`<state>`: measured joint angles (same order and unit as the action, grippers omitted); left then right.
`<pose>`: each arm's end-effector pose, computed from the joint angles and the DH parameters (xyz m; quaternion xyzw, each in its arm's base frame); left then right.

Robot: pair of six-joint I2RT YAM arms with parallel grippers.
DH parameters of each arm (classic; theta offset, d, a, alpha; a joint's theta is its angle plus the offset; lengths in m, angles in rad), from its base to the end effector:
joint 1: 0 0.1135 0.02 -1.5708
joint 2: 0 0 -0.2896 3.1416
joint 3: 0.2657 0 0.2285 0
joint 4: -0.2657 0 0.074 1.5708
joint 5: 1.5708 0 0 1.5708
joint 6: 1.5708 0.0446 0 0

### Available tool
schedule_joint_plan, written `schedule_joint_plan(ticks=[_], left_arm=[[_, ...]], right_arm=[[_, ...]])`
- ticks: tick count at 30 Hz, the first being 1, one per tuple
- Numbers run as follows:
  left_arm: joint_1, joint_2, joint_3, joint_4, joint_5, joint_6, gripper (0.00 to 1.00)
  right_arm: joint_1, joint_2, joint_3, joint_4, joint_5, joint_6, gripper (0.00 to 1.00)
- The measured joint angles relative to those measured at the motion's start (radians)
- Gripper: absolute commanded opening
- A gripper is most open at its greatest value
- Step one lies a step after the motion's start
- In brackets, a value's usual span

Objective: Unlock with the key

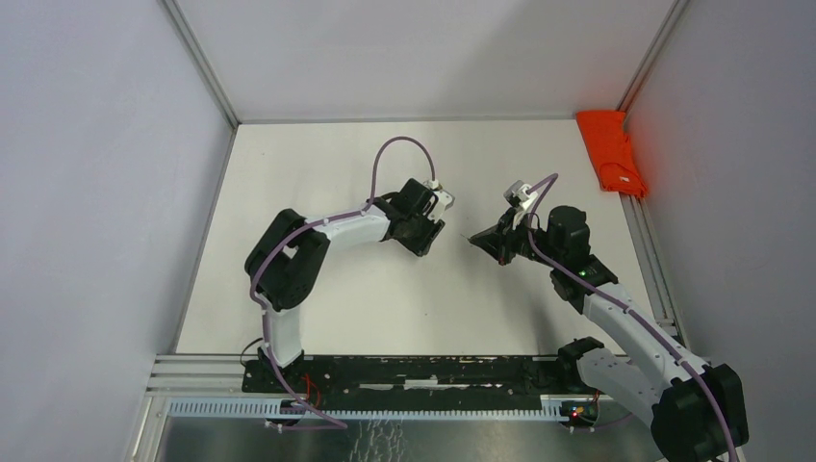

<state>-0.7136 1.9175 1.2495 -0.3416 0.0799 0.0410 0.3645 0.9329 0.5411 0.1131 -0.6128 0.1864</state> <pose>0.2938 -0.2591 0.1961 0.3640 0.8885 -0.1275 0.2485 0.1594 0.0883 0.2870 -0.2486 0.7421 0.3879 0.4869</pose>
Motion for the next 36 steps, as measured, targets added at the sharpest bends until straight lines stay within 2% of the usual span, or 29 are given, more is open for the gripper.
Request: schedule_joint_plan(ticks=[21, 23, 30, 33, 36], left_arm=[[-0.002, 0.006, -0.017, 0.040, -0.008, -0.056, 0.50], [-0.002, 0.008, -0.017, 0.041, -0.009, -0.056, 0.45], [-0.002, 0.028, -0.003, 0.066, -0.027, -0.069, 0.14], [-0.002, 0.037, 0.003, 0.084, -0.026, -0.071, 0.06], [-0.002, 0.042, 0.006, 0.092, -0.028, -0.071, 0.04]], right_arm=[[0.000, 0.000, -0.019, 0.030, -0.015, 0.011, 0.00], [0.000, 0.000, -0.024, 0.037, -0.015, 0.015, 0.00], [0.000, 0.000, -0.029, 0.049, -0.017, 0.019, 0.00], [0.000, 0.000, -0.033, 0.055, -0.018, 0.019, 0.00], [0.000, 0.002, -0.045, 0.060, -0.018, 0.022, 0.00]])
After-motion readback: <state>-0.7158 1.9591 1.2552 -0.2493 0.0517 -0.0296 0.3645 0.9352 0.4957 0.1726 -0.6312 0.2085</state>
